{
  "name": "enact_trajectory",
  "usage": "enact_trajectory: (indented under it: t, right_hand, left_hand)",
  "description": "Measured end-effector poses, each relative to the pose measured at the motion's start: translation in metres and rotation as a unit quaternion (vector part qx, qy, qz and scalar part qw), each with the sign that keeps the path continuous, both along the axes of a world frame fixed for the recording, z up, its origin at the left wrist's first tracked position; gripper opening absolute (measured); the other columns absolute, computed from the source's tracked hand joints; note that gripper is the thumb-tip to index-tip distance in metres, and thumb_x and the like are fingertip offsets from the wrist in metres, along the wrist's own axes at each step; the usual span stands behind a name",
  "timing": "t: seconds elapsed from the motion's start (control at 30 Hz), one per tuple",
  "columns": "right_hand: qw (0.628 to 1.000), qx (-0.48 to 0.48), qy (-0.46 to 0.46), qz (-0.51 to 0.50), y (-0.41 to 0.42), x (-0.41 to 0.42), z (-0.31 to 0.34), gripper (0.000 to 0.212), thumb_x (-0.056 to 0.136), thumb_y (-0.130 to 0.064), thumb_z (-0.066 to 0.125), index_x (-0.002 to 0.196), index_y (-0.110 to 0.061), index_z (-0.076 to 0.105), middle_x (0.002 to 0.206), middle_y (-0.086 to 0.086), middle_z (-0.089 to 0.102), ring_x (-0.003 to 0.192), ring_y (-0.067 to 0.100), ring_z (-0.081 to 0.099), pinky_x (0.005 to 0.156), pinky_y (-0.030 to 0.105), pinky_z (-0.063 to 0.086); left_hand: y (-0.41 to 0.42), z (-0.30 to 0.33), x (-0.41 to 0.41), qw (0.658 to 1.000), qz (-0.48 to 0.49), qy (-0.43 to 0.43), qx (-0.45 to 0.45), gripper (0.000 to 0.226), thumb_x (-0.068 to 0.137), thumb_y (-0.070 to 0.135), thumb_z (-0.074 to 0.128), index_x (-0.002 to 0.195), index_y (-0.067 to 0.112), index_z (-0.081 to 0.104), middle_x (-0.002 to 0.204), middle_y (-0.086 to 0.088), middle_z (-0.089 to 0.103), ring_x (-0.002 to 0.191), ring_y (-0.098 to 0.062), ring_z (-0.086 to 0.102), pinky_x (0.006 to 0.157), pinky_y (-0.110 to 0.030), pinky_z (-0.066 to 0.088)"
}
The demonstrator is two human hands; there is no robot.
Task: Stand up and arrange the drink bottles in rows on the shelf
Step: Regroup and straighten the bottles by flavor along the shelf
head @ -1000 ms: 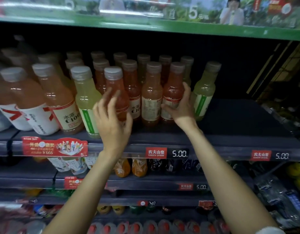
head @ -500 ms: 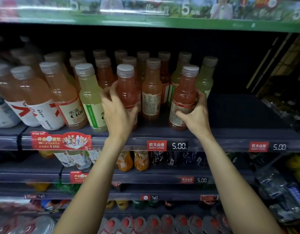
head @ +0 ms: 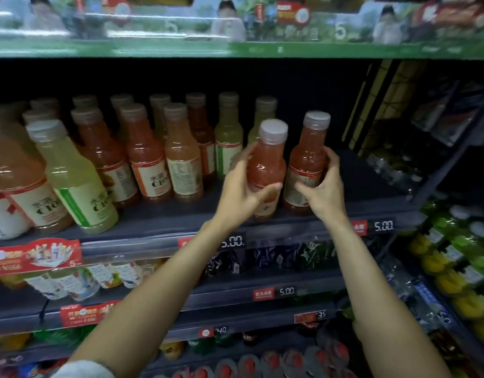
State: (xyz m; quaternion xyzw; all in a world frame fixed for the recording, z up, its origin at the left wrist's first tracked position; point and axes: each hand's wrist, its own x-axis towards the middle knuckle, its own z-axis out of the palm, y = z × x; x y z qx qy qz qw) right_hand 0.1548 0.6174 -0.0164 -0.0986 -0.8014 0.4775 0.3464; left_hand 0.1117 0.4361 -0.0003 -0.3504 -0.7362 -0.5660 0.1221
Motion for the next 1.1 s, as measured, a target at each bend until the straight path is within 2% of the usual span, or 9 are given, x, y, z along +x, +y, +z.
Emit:
enact_trajectory:
  t: [0.13, 0.23, 0.37, 0.53, 0.7, 0.83, 0.93, 1.0, 1.1]
  right_hand:
    - [0.997, 0.010, 0.006, -0.080, 0.043, 0.010, -0.003, 0.088, 0.072, -0.016, 0.077, 0.143, -0.020, 0.026, 0.134, 0.004, 0.049, 0.122, 0.018, 0.049, 0.101, 0.031, 0.039]
    - [0.990, 0.023, 0.011, -0.140, 0.070, 0.016, -0.009, 0.086, 0.077, -0.020, 0.075, 0.145, -0.022, 0.022, 0.139, 0.005, 0.046, 0.126, 0.020, 0.046, 0.102, 0.034, 0.038]
    - [0.981, 0.063, -0.048, -0.178, 0.098, 0.017, -0.009, 0.087, 0.085, -0.026, 0.069, 0.150, -0.029, 0.013, 0.140, 0.017, 0.036, 0.130, 0.033, 0.036, 0.106, 0.036, 0.029]
    - [0.982, 0.090, -0.075, -0.150, 0.124, 0.008, 0.003, 0.090, 0.086, -0.026, 0.068, 0.152, -0.024, 0.007, 0.146, 0.019, 0.032, 0.128, 0.031, 0.043, 0.103, 0.033, 0.035]
    - [0.986, 0.114, -0.052, -0.107, 0.132, -0.001, -0.005, 0.079, 0.092, -0.017, 0.057, 0.151, -0.017, 0.003, 0.144, 0.012, 0.040, 0.126, 0.026, 0.046, 0.099, 0.030, 0.038]
    - [0.991, 0.091, -0.092, -0.041, 0.137, -0.004, -0.004, 0.089, 0.094, -0.023, 0.055, 0.149, -0.017, -0.014, 0.157, 0.009, 0.018, 0.141, 0.023, 0.025, 0.108, 0.027, 0.025]
    - [0.978, 0.146, -0.116, -0.095, 0.125, 0.006, -0.003, 0.082, 0.095, -0.030, 0.053, 0.152, -0.013, -0.004, 0.159, 0.014, 0.002, 0.146, 0.026, 0.001, 0.117, 0.034, 0.009]
    - [0.968, 0.203, -0.070, -0.134, 0.107, 0.018, -0.001, 0.069, 0.093, -0.025, 0.054, 0.150, -0.007, 0.018, 0.155, 0.018, 0.017, 0.144, 0.031, 0.013, 0.117, 0.039, 0.017]
    - [0.944, 0.281, 0.022, -0.173, 0.063, 0.023, 0.003, 0.036, 0.090, -0.020, 0.050, 0.120, -0.002, 0.056, 0.124, 0.017, 0.054, 0.118, 0.033, 0.045, 0.101, 0.046, 0.040]
  left_hand:
    - [0.064, 0.000, -0.010, 0.998, -0.030, -0.044, 0.038, 0.081, 0.075, 0.024, 0.078, 0.143, 0.015, 0.033, 0.133, 0.008, 0.049, 0.123, -0.005, 0.049, 0.104, -0.027, 0.042]
    - [0.106, -0.006, -0.019, 0.996, -0.040, -0.050, 0.070, 0.074, 0.077, 0.027, 0.074, 0.140, 0.021, 0.036, 0.128, 0.011, 0.052, 0.118, 0.004, 0.050, 0.100, -0.019, 0.041]
    - [0.147, -0.011, -0.038, 0.996, -0.008, -0.080, -0.046, 0.082, 0.088, 0.040, 0.065, 0.152, 0.029, 0.016, 0.141, -0.004, 0.049, 0.124, -0.014, 0.050, 0.100, -0.023, 0.040]
    - [0.187, 0.001, -0.052, 0.986, 0.042, -0.075, -0.146, 0.072, 0.091, 0.048, 0.057, 0.150, 0.032, 0.020, 0.134, -0.017, 0.039, 0.119, -0.037, 0.049, 0.099, -0.042, 0.040]
    - [0.202, 0.000, -0.054, 0.987, 0.055, -0.090, -0.122, 0.074, 0.095, 0.039, 0.055, 0.153, 0.030, 0.010, 0.139, -0.017, 0.035, 0.119, -0.035, 0.050, 0.099, -0.041, 0.040]
    - [0.200, -0.003, -0.048, 0.985, -0.041, -0.153, -0.070, 0.075, 0.098, 0.028, 0.052, 0.154, 0.021, 0.003, 0.150, -0.010, 0.037, 0.134, -0.026, 0.041, 0.111, -0.038, 0.032]
    - [0.176, -0.003, -0.035, 0.977, -0.086, -0.153, -0.123, 0.074, 0.099, 0.034, 0.048, 0.154, 0.023, -0.001, 0.157, -0.001, 0.025, 0.141, -0.018, 0.030, 0.110, -0.025, 0.026]
    - [0.151, 0.000, -0.024, 0.985, -0.062, -0.089, -0.131, 0.064, 0.099, 0.031, 0.050, 0.153, 0.023, 0.015, 0.159, -0.002, 0.021, 0.145, -0.016, 0.021, 0.116, -0.026, 0.021]
    - [0.097, 0.004, -0.011, 0.993, 0.002, 0.079, -0.084, 0.040, 0.097, 0.020, 0.050, 0.137, 0.017, 0.050, 0.146, -0.003, 0.042, 0.136, -0.015, 0.035, 0.110, -0.014, 0.022]
